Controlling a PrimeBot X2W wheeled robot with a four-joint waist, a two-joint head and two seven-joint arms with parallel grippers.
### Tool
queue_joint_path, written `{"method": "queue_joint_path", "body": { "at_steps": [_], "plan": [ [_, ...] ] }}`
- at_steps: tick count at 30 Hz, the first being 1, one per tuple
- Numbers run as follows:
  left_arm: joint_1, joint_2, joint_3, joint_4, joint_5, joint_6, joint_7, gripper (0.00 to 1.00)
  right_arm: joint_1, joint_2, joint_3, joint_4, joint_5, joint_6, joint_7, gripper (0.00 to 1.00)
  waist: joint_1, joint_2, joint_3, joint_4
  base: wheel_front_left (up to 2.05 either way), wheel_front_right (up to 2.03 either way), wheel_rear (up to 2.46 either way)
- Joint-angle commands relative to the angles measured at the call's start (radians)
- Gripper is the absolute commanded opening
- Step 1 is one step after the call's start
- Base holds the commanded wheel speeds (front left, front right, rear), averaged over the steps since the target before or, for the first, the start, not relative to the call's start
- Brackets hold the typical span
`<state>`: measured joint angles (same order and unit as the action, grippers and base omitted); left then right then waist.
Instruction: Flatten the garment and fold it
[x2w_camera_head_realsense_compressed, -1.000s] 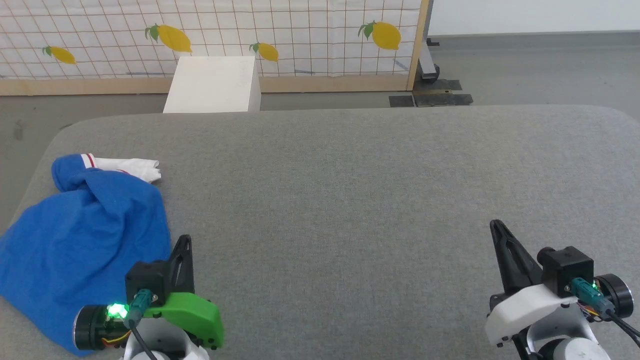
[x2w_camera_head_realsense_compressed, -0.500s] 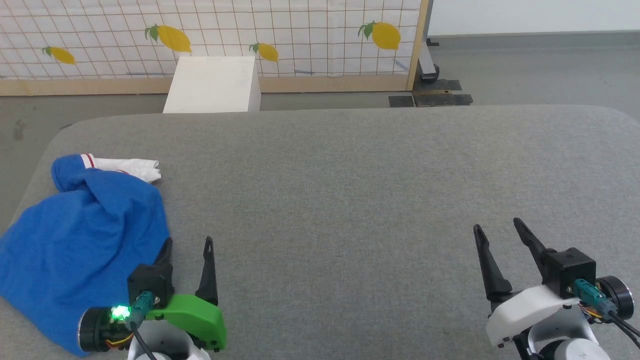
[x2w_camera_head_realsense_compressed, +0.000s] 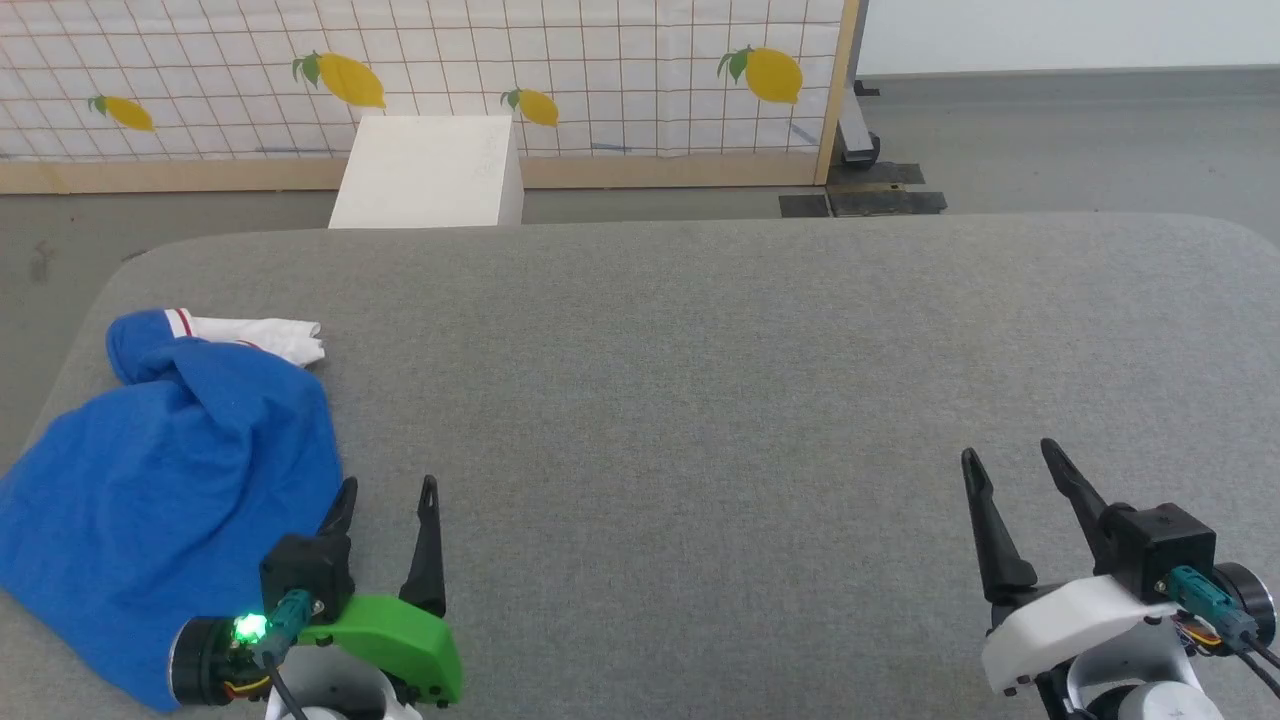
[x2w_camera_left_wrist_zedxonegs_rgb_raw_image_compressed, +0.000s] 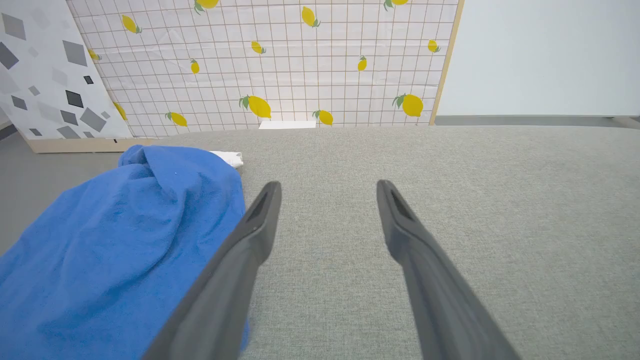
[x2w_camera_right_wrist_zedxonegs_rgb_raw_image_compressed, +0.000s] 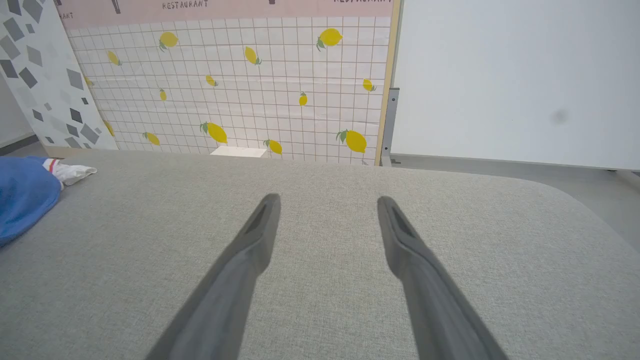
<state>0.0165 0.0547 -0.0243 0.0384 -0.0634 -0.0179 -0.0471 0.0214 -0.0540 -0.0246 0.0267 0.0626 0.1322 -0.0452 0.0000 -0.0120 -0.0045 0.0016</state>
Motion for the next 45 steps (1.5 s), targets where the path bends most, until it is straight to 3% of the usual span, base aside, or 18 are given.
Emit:
{"method": "queue_joint_path", "body": {
  "at_steps": [1, 18, 45],
  "plan": [
    [-0.014, -0.001, -0.004, 0.005, -0.017, -0.007, -0.011, 1.00, 0.009, 0.001, -0.003, 0.005, 0.011, 0.000, -0.012, 1.00, 0.0000, 0.0026, 0.000, 0.003, 0.00, 0.00, 0.00],
    [-0.022, -0.002, 0.005, 0.020, -0.057, -0.011, -0.046, 1.00, 0.020, 0.001, -0.008, 0.013, 0.036, -0.001, -0.047, 1.00, 0.0000, 0.0042, -0.008, 0.083, 0.00, 0.00, 0.00],
    [-0.027, -0.003, 0.077, 0.028, -0.104, -0.019, -0.102, 1.00, 0.020, 0.002, 0.017, -0.009, -0.039, -0.001, -0.061, 1.00, 0.0000, 0.0068, 0.016, 0.312, 0.00, 0.00, 0.00]
  ]
}}
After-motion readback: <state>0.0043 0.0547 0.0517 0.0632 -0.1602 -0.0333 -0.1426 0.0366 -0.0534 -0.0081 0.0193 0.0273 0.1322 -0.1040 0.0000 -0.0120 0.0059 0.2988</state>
